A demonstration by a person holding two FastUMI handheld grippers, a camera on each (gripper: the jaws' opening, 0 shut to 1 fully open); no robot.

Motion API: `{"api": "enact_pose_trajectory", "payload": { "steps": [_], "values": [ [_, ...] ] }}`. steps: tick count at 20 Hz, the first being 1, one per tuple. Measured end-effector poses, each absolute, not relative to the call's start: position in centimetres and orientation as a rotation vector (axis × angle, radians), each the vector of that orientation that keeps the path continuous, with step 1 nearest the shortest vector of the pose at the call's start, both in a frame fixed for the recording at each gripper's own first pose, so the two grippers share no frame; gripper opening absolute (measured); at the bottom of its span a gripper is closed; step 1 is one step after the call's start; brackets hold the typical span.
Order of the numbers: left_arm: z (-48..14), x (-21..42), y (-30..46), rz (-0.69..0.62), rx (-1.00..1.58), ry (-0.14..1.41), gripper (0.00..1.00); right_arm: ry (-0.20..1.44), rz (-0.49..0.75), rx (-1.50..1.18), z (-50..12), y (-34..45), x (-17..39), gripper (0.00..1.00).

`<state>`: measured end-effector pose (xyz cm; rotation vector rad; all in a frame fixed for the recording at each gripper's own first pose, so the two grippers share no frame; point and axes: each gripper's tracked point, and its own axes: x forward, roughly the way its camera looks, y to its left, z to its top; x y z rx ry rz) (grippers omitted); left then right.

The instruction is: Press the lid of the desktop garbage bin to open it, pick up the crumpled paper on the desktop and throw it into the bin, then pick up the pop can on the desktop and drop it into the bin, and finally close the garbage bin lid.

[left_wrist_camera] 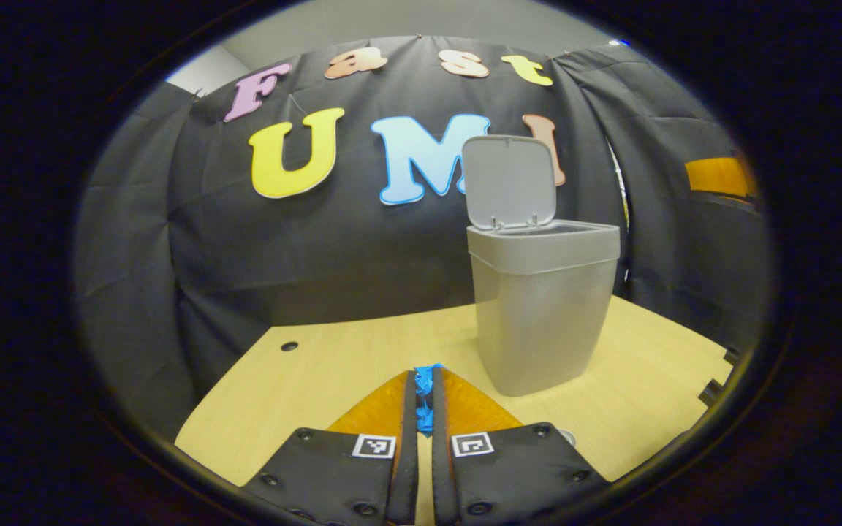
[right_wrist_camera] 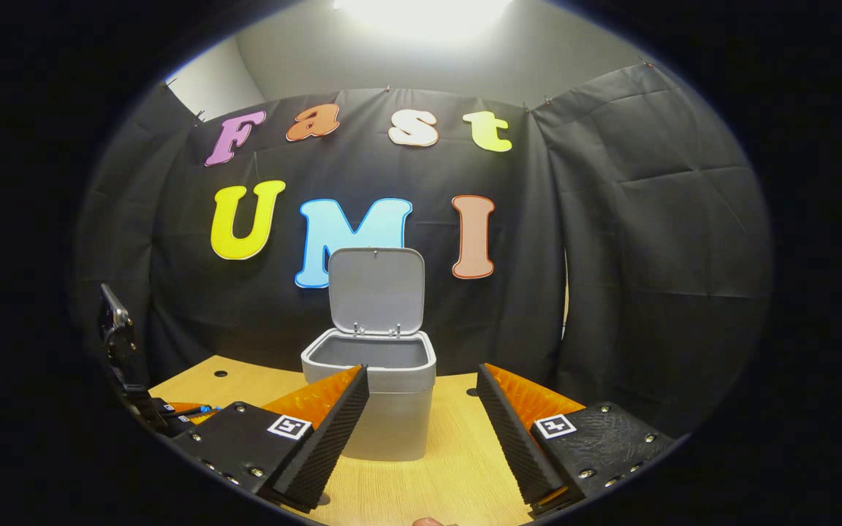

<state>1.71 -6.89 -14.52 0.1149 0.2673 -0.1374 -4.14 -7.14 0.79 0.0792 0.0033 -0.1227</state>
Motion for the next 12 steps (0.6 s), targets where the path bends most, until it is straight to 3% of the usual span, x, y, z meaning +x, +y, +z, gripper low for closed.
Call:
{"api": "enact_pose_trajectory", "payload": {
  "steps": [12],
  "values": [
    [-7.2,4.7,-14.4,-0.248,0.102,0.083,0.14,0.014,-0.193,0.072,0.1,-9.2,-4.0,0.95]
  ]
}}
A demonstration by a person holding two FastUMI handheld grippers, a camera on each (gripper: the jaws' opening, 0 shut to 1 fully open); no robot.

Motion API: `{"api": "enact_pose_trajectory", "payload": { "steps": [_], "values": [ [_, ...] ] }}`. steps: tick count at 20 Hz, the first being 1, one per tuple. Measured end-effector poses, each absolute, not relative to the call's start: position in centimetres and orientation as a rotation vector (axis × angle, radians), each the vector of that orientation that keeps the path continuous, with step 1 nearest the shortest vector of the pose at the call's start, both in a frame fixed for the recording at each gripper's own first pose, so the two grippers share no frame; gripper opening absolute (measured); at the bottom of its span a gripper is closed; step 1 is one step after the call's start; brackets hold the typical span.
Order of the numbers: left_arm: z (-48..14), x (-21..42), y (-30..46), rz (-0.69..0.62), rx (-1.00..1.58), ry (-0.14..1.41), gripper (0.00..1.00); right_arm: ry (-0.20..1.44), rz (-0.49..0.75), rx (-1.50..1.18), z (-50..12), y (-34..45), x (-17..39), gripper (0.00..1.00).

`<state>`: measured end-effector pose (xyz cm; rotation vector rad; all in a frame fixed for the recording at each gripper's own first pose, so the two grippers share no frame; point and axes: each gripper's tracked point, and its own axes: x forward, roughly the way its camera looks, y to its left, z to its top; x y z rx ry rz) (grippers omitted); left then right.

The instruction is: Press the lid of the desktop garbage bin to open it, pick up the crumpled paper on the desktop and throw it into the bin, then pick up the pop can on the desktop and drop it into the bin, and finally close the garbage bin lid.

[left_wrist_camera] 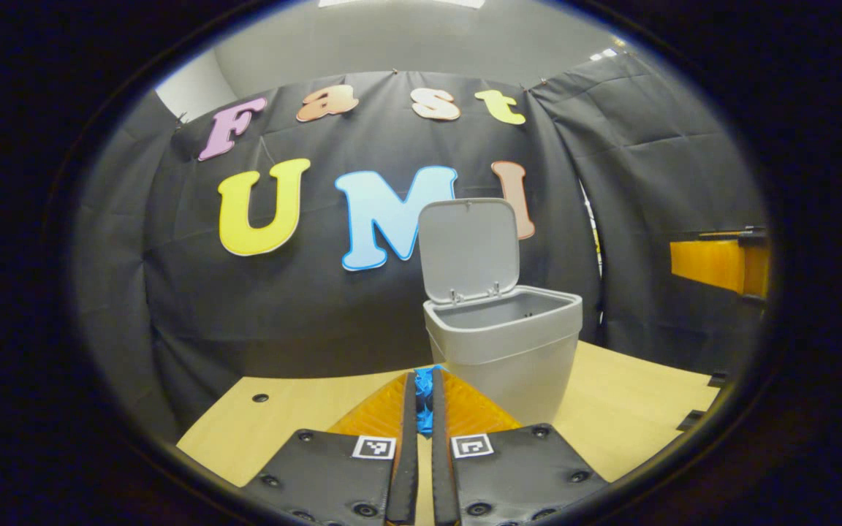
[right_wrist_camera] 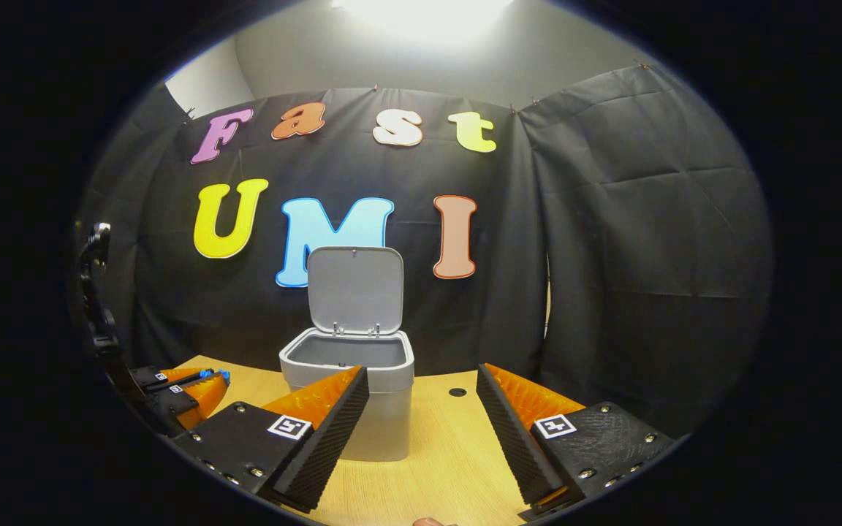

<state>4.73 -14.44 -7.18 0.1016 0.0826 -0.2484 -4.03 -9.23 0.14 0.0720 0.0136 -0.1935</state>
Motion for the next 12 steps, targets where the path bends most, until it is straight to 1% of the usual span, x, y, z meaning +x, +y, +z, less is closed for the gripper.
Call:
{"api": "enact_pose_trajectory", "payload": {
  "steps": [1,2,3,4,12],
  "values": [
    [-6.7,5.2,-15.0,-0.255,0.101,0.074,0.16,0.017,-0.198,0.073,-0.1,-9.4,-3.8,0.95],
    [-6.4,5.6,-15.6,-0.262,0.101,0.07,0.16,0.021,-0.202,0.075,-0.3,-9.4,-3.6,0.95],
    [-6.2,6.2,-16.3,-0.272,0.097,0.064,0.14,0.023,-0.205,0.076,-0.3,-9.5,-3.3,0.95],
    [-6.0,6.8,-16.8,-0.277,0.094,0.059,0.16,0.026,-0.208,0.078,-0.5,-9.6,-2.9,0.95],
    [-4.6,12.3,-19.5,-0.286,0.038,0.048,0.16,0.055,-0.195,0.081,-0.9,-9.8,0.1,0.95]
  ]
}}
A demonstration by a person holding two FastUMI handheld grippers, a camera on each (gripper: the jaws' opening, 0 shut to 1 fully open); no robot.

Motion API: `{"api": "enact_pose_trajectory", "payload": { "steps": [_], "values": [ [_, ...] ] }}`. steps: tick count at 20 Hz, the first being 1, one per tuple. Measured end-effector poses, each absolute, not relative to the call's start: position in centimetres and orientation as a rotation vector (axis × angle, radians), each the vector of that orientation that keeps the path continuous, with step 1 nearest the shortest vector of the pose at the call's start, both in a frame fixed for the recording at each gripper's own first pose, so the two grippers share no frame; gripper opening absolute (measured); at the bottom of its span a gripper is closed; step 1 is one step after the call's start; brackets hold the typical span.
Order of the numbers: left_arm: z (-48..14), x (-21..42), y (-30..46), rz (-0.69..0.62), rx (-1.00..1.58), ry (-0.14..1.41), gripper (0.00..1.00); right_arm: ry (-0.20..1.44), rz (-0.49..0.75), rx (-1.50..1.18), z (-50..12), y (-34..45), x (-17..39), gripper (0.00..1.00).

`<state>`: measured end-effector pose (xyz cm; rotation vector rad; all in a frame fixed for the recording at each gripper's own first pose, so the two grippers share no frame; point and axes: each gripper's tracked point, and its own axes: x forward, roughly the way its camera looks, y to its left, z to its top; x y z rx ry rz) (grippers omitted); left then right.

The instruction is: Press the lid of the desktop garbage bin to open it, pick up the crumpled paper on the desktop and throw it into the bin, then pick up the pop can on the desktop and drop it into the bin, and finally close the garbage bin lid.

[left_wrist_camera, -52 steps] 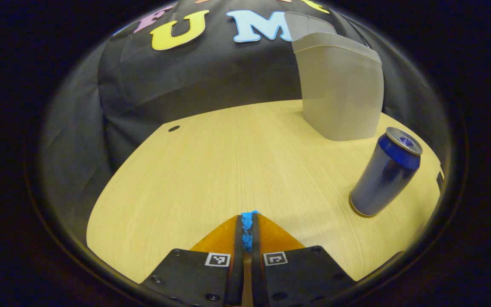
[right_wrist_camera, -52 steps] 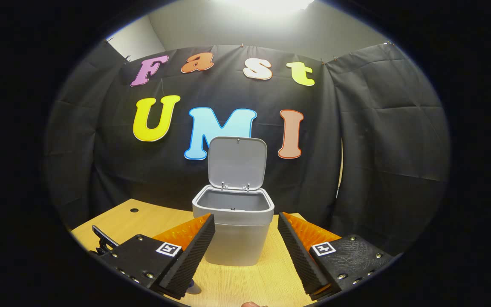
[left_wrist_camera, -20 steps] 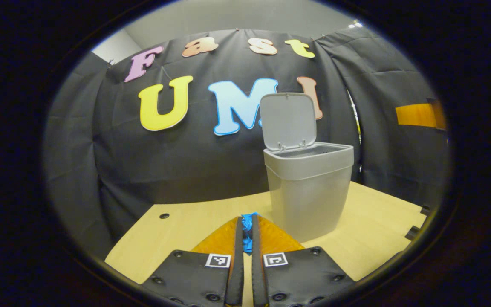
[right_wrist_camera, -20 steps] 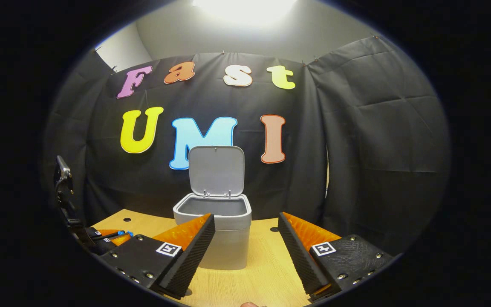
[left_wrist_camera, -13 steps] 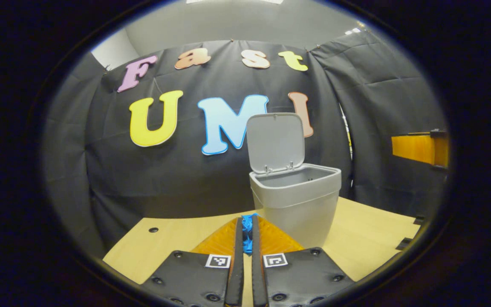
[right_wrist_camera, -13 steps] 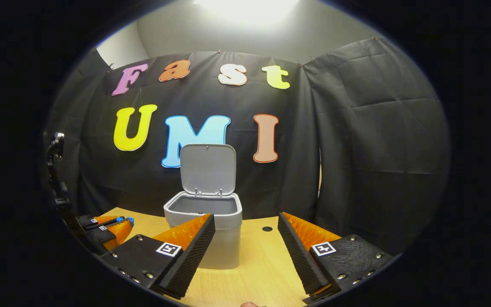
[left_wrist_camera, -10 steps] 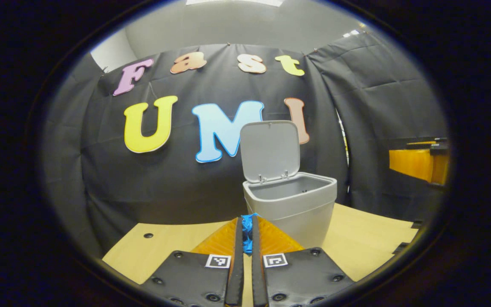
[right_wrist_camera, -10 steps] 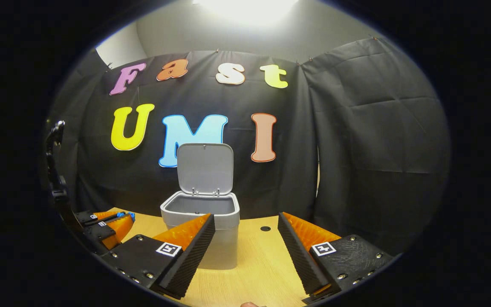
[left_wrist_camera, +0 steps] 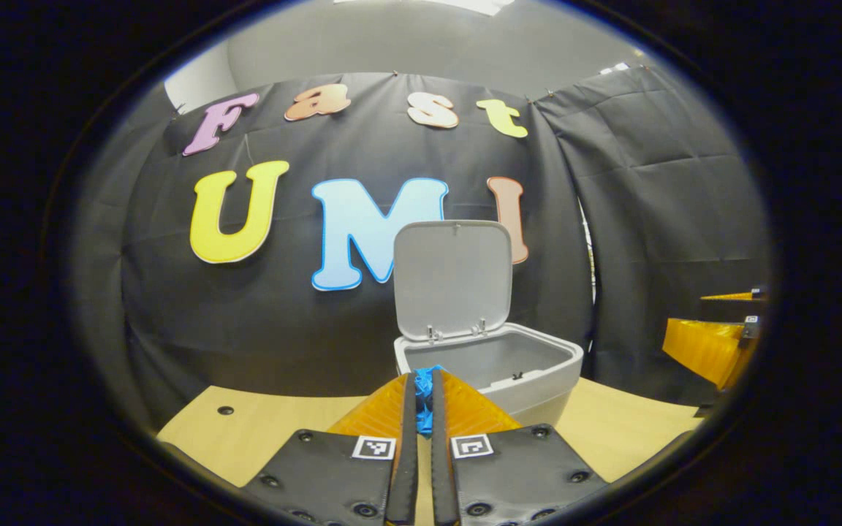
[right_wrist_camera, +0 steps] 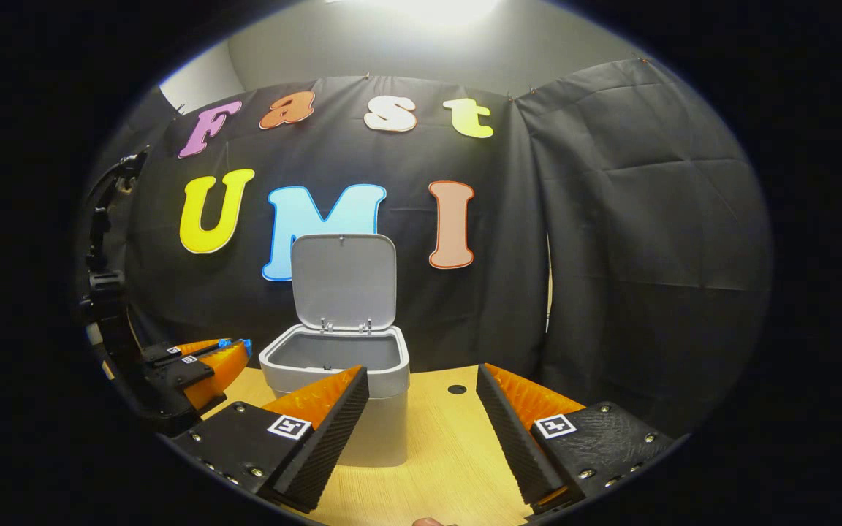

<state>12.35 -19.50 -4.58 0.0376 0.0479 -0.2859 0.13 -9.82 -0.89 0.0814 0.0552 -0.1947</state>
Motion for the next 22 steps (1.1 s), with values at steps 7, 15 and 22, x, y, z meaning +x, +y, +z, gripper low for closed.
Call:
{"api": "enact_pose_trajectory", "payload": {
  "steps": [7,15,22],
  "values": [
    [-3.9,15.9,-22.5,-0.316,0.038,0.023,0.15,0.072,-0.209,0.07,-1.3,-11.3,1.4,0.95],
    [-5.4,18.2,-24.2,-0.344,0.046,0.057,0.34,0.098,-0.221,0.065,-2.4,-11.9,2.0,0.95],
    [-5.2,18.4,-25.0,-0.38,0.034,0.055,0.64,0.088,-0.211,0.051,-2.4,-11.3,1.6,0.95]
  ]
}}
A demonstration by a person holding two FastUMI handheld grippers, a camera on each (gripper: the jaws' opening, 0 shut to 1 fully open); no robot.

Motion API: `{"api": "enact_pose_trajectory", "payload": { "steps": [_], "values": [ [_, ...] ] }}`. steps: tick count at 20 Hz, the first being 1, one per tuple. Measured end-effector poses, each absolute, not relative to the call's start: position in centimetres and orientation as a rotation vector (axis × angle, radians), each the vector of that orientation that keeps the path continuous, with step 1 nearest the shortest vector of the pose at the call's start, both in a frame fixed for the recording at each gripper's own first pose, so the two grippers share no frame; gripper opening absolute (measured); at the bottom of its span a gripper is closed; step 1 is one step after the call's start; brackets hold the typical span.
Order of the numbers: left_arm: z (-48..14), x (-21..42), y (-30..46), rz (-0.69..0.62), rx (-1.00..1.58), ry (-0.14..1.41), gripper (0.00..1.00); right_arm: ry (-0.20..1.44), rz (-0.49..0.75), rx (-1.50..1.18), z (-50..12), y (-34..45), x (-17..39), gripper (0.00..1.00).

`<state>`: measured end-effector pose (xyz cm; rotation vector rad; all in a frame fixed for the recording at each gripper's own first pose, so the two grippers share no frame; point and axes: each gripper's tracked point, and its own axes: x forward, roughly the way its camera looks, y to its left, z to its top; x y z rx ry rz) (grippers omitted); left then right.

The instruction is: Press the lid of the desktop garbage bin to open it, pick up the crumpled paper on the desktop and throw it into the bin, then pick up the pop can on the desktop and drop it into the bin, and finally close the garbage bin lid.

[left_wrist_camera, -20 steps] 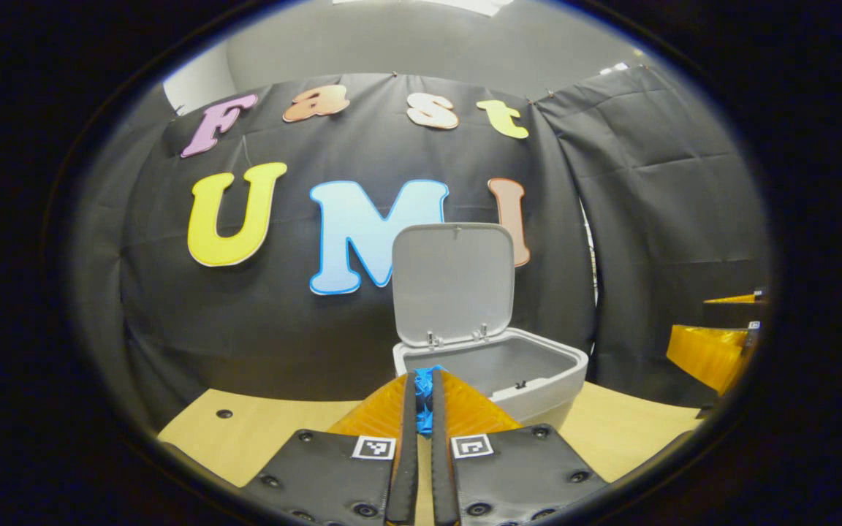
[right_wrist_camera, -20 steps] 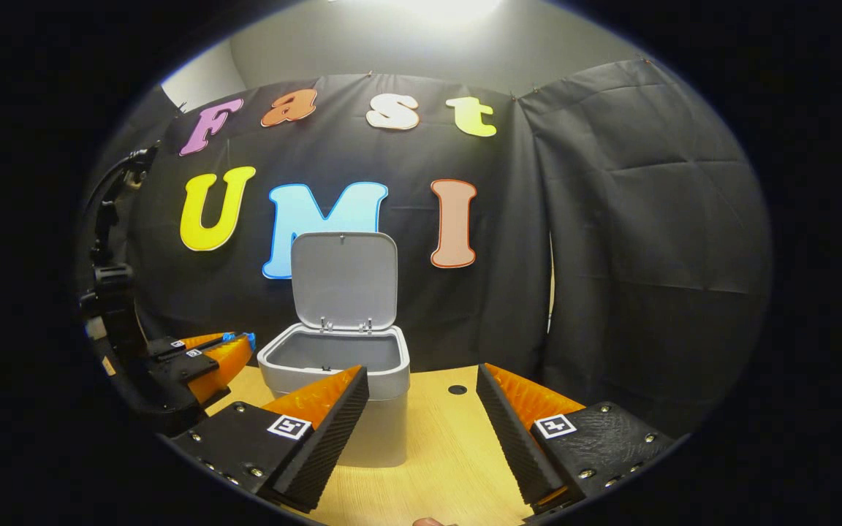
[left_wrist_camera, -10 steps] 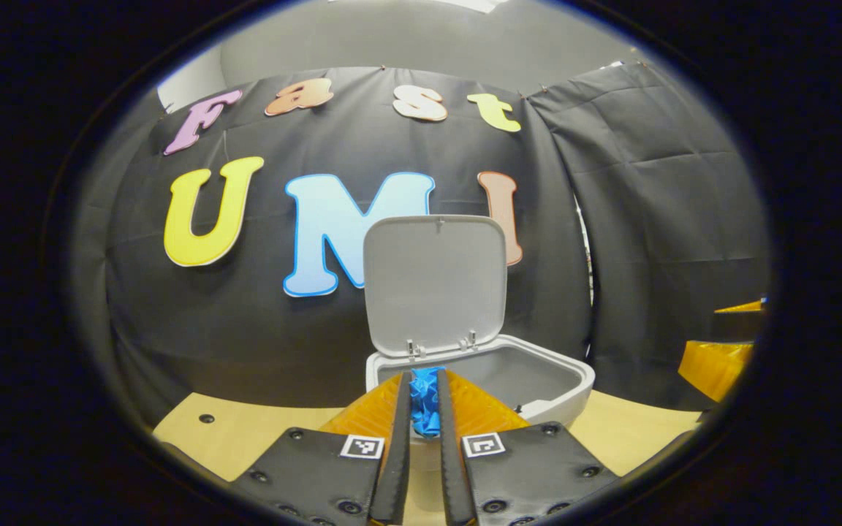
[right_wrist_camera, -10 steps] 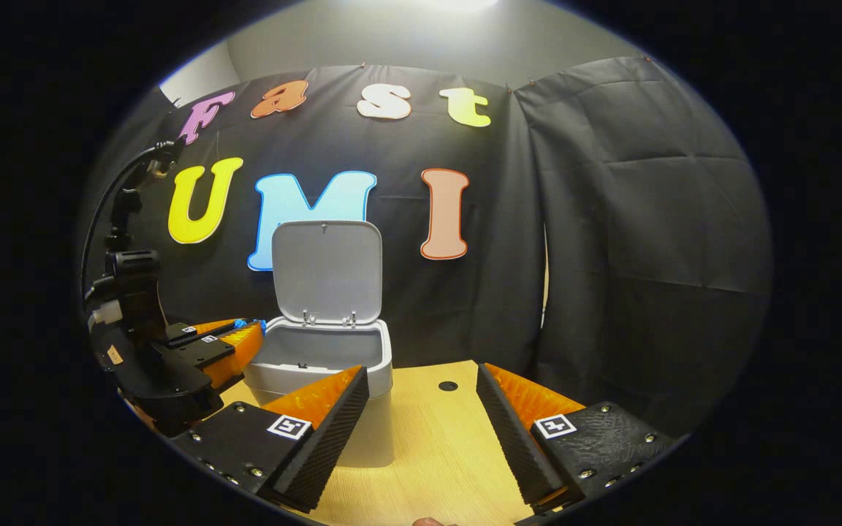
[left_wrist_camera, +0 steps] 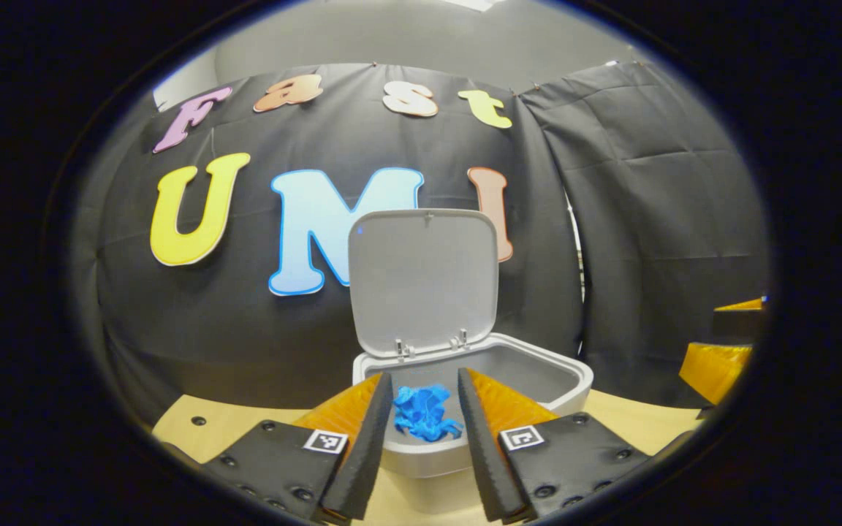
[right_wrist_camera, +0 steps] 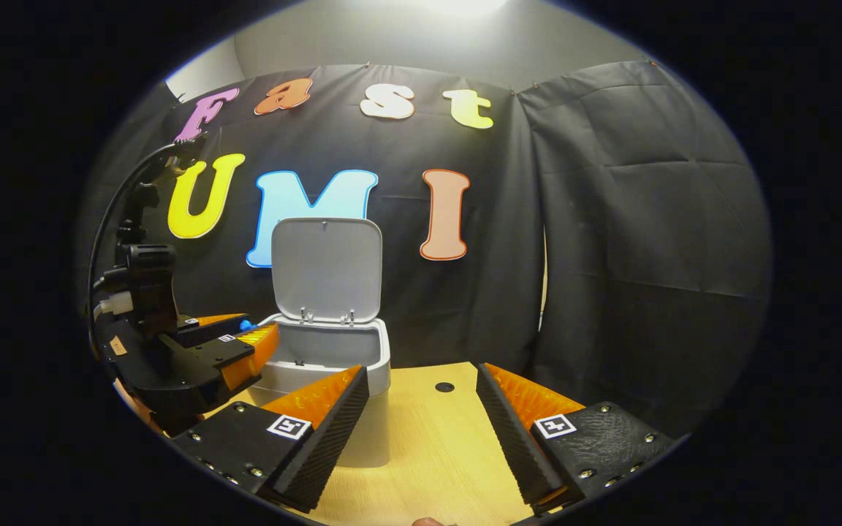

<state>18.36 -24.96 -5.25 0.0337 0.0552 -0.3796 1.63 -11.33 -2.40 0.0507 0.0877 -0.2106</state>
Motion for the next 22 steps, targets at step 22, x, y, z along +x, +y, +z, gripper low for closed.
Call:
{"api": "enact_pose_trajectory", "payload": {
  "steps": [22],
  "values": [
    [-3.2,7.8,-12.4,-0.183,-0.002,0.06,0.92,0.066,0.073,0.053,-1.9,-1.6,-1.5,0.95]
  ]
}}
